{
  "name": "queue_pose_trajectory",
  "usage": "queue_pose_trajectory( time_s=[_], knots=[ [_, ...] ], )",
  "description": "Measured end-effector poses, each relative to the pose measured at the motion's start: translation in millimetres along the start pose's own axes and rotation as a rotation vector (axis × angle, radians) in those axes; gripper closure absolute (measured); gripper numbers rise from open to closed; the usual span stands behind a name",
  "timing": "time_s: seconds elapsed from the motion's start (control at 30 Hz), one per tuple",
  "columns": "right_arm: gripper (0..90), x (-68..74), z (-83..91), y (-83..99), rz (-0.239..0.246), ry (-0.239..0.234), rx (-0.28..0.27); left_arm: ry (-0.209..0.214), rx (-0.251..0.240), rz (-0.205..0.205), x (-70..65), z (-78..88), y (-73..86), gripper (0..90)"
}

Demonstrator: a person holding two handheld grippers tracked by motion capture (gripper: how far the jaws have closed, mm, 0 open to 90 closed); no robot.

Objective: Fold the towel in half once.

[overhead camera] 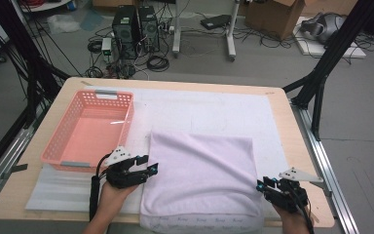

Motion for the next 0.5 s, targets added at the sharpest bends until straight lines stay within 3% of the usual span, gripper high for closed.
queue_pose_trajectory(
  time_s=[0.13,0.27,0.33,0.43,0.5],
  knots=[
    [62.4,-10.6,-11.5,-20.7,0.008,0.019,-0.041,-0.021,0.017,0.007,10.1,-14.5,-15.4,46.1],
    [60.4,-26.2,-27.4,-43.0,-0.024,0.020,-0.076,-0.096,0.058,0.013,25.1,-37.9,-25.0,47.3],
    [59.2,-33.7,-38.1,-53.7,-0.039,0.019,-0.068,-0.119,0.061,0.018,29.9,-44.9,-28.8,47.8],
    [57.8,-42.5,-55.4,-67.5,-0.034,0.027,-0.043,-0.187,0.071,0.049,44.2,-56.4,-31.8,47.7],
    [55.3,-50.0,-69.6,-76.3,-0.035,0.056,-0.015,-0.216,0.128,0.050,52.1,-64.7,-27.2,46.5]
  ],
)
Point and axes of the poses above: each handheld gripper's, and its own axes: z roughly backward along the jaws, y roughly out of its underside, x roughly to its left, the point moved 9 cm from there along -z, roughly forward along the jaws, and after that the axes turned 9 degrees about x, right-handed, at the moved point
